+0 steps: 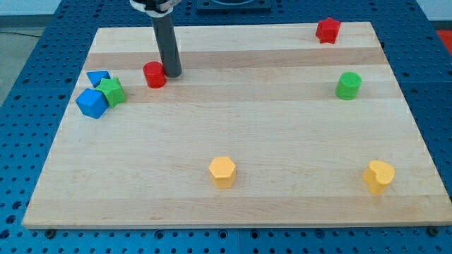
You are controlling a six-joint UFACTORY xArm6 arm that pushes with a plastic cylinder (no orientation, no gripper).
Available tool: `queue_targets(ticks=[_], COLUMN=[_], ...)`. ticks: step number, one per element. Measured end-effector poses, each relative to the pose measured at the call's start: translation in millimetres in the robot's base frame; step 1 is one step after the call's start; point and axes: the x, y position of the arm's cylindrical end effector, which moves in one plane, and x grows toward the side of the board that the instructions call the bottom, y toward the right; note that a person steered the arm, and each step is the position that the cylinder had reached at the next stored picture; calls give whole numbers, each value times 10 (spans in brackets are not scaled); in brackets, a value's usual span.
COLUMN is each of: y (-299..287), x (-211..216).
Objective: Move the red circle to the right of the blue triangle
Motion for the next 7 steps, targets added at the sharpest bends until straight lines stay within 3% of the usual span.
queue_targets(ticks=[5,7], y=[-449,436], x=[131,131])
